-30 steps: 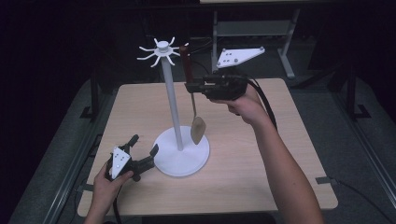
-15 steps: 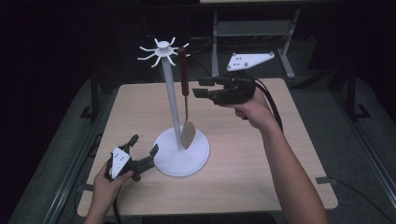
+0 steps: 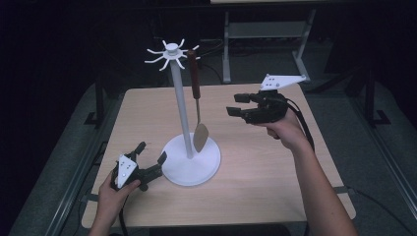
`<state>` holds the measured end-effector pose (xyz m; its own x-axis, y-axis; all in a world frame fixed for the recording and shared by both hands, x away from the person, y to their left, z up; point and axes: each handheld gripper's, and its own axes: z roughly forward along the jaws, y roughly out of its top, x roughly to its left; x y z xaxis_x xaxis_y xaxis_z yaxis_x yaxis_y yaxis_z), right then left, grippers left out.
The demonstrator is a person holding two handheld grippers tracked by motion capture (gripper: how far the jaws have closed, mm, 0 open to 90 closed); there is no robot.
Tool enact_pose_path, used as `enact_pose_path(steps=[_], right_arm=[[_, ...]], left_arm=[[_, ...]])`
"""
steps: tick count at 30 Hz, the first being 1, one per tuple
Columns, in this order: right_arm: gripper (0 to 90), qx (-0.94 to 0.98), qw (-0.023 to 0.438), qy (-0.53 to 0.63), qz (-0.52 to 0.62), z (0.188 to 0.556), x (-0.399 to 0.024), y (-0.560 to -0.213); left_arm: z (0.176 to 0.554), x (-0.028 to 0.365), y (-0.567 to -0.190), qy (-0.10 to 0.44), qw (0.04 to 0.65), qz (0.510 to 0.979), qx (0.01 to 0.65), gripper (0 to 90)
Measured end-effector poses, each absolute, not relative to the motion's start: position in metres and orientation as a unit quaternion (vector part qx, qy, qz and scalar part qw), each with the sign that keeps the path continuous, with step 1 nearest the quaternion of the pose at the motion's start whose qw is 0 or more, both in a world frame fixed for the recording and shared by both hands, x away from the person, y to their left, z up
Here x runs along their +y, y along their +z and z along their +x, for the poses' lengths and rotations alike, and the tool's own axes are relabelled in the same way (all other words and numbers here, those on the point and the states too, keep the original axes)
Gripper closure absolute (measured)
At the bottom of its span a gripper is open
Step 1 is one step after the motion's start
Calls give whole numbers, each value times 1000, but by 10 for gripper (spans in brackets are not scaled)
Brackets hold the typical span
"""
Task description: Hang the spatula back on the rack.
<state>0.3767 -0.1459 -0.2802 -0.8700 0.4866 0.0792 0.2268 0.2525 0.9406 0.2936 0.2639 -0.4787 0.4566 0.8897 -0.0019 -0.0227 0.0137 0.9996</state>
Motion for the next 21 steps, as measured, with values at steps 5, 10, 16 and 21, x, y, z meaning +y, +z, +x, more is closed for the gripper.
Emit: enact_pose_path(steps=[5,10,16,21], right_arm=[[387,784,125,555,248,375,-160,-295],[361,784,132,546,265,372,-173,-308],[322,782,140,535,288,365,-188,-326],[309,785,145,521,301,359,-198,-339]], left_arm=[[294,264,-479,373,612,595,364,126],[293,264,-479,372,612,594,366,126],[294,264,-479,372,612,596,363,126],[293,264,-479,371,611,596,364,126]])
